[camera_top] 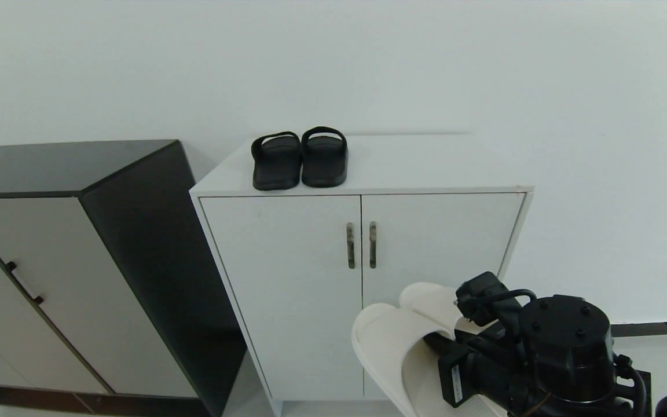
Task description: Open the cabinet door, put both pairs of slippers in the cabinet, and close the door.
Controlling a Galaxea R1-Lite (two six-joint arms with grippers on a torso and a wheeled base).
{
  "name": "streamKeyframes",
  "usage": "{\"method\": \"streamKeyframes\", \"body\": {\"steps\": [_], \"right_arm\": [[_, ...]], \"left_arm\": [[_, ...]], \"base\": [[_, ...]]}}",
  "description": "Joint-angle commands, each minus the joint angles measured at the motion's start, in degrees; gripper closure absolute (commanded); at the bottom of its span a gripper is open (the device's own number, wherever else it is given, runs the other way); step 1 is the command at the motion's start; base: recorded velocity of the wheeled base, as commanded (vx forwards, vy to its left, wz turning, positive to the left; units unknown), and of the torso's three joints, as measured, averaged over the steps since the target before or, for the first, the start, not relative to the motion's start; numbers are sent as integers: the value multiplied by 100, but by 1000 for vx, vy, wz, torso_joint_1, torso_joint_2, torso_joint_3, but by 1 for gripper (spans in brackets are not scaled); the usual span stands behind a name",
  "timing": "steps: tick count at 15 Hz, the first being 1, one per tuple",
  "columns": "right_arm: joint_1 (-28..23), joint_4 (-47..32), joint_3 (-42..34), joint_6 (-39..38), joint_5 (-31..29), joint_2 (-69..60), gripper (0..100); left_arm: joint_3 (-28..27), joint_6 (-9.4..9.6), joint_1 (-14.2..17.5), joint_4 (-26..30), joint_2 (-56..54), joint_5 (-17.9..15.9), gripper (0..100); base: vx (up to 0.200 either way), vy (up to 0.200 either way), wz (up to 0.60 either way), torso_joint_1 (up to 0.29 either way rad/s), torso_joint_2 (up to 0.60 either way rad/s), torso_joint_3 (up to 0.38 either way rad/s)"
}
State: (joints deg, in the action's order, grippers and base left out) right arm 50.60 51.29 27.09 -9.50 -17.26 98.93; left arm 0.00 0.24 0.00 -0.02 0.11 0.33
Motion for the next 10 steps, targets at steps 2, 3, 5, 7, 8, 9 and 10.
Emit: {"method": "streamKeyframes", "body": {"steps": [2,3,5,7,8,9,10], "right_arm": [[2,48,-46,9,-5,13,100],[2,48,-37,9,4,4,100],[2,48,-54,9,-5,4,100],[2,48,-63,0,12,13,100],[2,48,-63,0,12,21,100],[11,57,-63,0,12,21,100],[29,110,-72,9,4,21,100]], "left_arm": [[0,2,0,-6,-2,2,0],[0,2,0,2,-2,2,0],[0,11,0,2,-2,-7,0],[0,2,0,2,-2,-7,0],[0,2,0,2,-2,-7,0],[0,2,0,2,-2,-7,0],[0,2,0,-6,-2,46,0]], "base": [[0,0,0,-168,483,325],[0,0,0,-154,476,325],[0,0,0,-141,456,325],[0,0,0,-122,478,339],[0,0,0,-110,461,349],[0,0,0,-95,442,349],[0,0,0,-85,447,359]]}}
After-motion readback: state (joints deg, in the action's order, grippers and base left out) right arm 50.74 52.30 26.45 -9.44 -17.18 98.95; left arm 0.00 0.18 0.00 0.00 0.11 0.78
